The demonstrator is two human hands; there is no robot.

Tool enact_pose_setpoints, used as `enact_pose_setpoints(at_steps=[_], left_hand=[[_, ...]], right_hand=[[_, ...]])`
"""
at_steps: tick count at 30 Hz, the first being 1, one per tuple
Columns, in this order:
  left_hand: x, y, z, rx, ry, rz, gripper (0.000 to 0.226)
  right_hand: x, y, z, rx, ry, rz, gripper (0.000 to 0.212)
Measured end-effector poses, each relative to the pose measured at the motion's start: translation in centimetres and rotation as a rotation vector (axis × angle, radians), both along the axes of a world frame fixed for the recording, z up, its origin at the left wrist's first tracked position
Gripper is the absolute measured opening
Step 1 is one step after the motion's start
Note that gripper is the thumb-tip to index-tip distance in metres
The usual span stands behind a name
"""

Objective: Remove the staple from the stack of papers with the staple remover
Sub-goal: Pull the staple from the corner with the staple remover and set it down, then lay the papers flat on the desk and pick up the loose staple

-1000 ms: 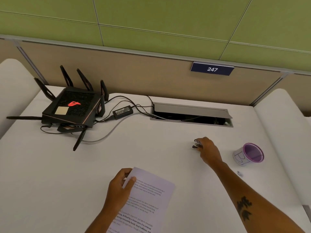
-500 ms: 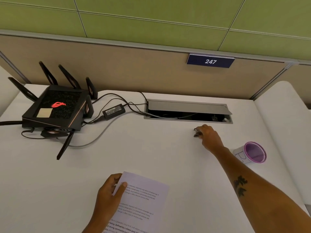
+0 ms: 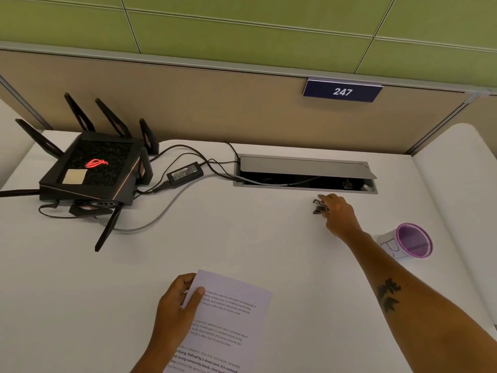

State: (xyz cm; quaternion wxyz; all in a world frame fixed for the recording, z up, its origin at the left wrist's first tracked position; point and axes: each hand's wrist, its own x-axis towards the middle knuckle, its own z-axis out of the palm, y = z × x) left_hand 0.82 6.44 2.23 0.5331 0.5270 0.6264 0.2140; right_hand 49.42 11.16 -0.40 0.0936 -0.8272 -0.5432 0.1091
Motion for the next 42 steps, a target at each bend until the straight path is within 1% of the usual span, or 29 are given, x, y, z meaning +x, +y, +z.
enact_pose_setpoints(at_steps=[2, 4, 5, 6, 8, 10, 12, 15, 19, 23, 27, 32, 36, 39, 40, 42], left_hand=[[0.0, 0.0, 0.1, 0.001, 0.001, 0.003, 0.030], [-0.1, -0.2, 0.5, 0.008, -0.012, 0.012, 0.029], [0.0, -0.2, 0.5, 0.008, -0.018, 0.014, 0.029], [0.1, -0.1, 0.4, 0.010, -0.023, 0.018, 0.028], [0.1, -0.4, 0.9, 0.015, -0.043, 0.029, 0.027], [-0.1, -0.8, 1.6, 0.024, -0.052, 0.034, 0.025], [-0.2, -1.0, 2.0, 0.038, -0.056, 0.030, 0.025], [-0.3, -1.5, 3.1, 0.056, -0.078, 0.024, 0.022], [-0.3, -2.7, 5.1, 0.081, -0.137, 0.055, 0.019], [-0.1, -4.0, 7.2, 0.112, -0.201, 0.085, 0.017], [0.1, -5.6, 9.2, 0.150, -0.259, 0.112, 0.021], [0.1, -7.5, 11.3, 0.233, -0.335, 0.087, 0.027], [0.0, -8.4, 12.2, 0.431, -0.280, -0.028, 0.034], [-0.4, -9.0, 12.3, 0.554, -0.209, -0.138, 0.049], [-0.5, -9.1, 12.3, 0.590, -0.183, -0.158, 0.053], [-0.6, -9.3, 12.7, 0.667, -0.138, -0.182, 0.054]], right_hand=[[-0.7, -0.4, 0.1, 0.013, -0.003, -0.088, 0.072], [-2.8, -1.5, 0.6, 0.113, 0.028, -0.192, 0.078], [-4.1, -2.3, 0.7, 0.176, 0.069, -0.252, 0.078], [-5.6, -3.2, 0.8, 0.247, 0.099, -0.299, 0.075], [-10.0, -5.7, 1.2, 0.383, 0.148, -0.319, 0.066], [-14.8, -8.2, 1.9, 0.479, 0.282, -0.272, 0.055], [-19.8, -10.7, 3.2, 0.519, 0.423, -0.220, 0.046], [-26.1, -13.9, 5.9, 0.507, 0.560, -0.115, 0.040], [-31.6, -15.8, 8.0, 0.401, 0.704, -0.052, 0.036], [-34.8, -16.4, 9.0, 0.357, 0.703, -0.055, 0.037], [-36.6, -16.6, 10.8, 0.351, 0.690, -0.053, 0.039], [-38.3, -17.1, 13.7, 0.417, 0.808, -0.068, 0.034], [-38.9, -17.5, 16.1, 0.487, 0.950, -0.139, 0.037], [-38.8, -18.0, 17.3, 0.536, 1.016, -0.208, 0.040], [-38.8, -18.1, 17.7, 0.550, 1.036, -0.242, 0.038], [-38.7, -18.2, 18.4, 0.571, 1.092, -0.295, 0.028]])
